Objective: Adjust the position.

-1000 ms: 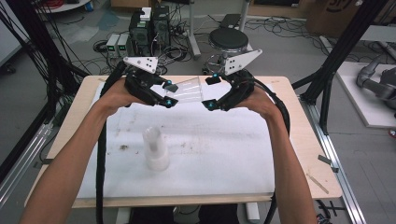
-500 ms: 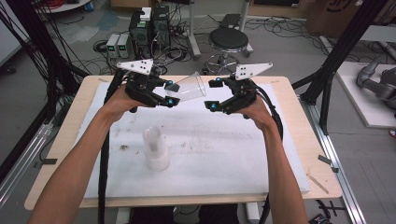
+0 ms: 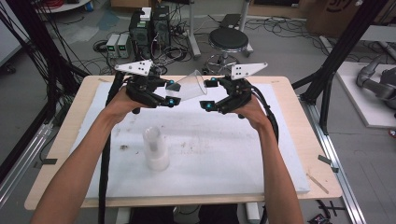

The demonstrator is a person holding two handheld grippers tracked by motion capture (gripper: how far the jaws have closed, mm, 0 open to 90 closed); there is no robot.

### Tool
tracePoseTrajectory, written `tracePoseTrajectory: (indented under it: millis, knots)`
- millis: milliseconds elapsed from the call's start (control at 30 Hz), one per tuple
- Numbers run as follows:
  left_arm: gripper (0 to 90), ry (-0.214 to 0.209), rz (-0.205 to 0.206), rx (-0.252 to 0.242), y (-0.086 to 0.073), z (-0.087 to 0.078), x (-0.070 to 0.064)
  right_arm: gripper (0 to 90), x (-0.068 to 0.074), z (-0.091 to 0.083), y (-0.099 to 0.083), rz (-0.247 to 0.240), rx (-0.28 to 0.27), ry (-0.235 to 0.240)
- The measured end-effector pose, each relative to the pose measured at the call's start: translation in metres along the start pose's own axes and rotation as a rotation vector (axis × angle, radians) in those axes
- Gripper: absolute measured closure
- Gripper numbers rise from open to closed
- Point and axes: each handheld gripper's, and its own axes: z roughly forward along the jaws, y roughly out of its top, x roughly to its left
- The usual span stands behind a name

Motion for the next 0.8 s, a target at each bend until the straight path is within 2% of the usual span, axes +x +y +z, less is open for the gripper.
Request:
tracePoseTrajectory:
  millis: [133, 400, 800]
  knots:
    - [41.9, -0.013, 0.01, 0.02, 0.001, 0.006, -0.001, 14.4, 0.0, 0.005, 0.001, 0.0, -0.015, 0.019]
    - [42.0, -0.03, 0.035, 0.02, 0.004, 0.017, 0.0, 14.4, -0.001, 0.014, 0.003, -0.001, -0.036, 0.044]
    - [42.0, -0.04, 0.054, 0.034, 0.003, 0.02, 0.001, 15.5, -0.002, 0.016, 0.004, 0.004, -0.063, 0.084]
